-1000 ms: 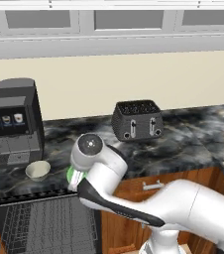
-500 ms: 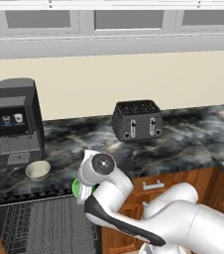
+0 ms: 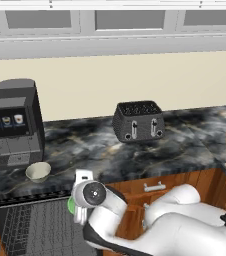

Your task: Pick up the cup and bowl from the counter, place them in the dishwasher, and close the dishwasher door.

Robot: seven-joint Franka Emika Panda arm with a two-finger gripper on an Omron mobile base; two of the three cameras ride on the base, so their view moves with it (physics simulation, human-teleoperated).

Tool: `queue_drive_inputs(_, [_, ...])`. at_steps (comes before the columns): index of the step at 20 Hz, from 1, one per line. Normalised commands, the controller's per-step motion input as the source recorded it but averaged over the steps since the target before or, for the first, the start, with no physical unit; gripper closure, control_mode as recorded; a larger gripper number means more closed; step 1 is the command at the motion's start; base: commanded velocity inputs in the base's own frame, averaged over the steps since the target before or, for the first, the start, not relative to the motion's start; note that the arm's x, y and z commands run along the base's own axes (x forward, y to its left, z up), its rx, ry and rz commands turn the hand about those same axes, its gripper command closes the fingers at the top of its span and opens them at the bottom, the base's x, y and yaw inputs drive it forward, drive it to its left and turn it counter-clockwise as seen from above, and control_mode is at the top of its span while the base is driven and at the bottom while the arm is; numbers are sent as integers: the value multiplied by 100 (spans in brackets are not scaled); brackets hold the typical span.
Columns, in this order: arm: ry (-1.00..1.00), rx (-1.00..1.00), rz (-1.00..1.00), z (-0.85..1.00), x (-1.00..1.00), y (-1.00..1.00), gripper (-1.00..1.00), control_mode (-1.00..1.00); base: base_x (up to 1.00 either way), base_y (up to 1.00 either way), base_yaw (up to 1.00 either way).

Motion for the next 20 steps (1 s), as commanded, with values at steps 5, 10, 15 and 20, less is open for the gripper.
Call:
queue_drive_inputs(5, [-2,-4,0,-24,0,43,100,-100,0,0,0])
queue_drive_inputs(10, [0,0,0,-39,0,33,100,-100,0,0,0])
queue_drive_inputs(15, [0,0,0,-48,0,36,100,-100,0,0,0])
queue_drive_inputs(20, [0,0,0,-43,0,31,100,-100,0,0,0])
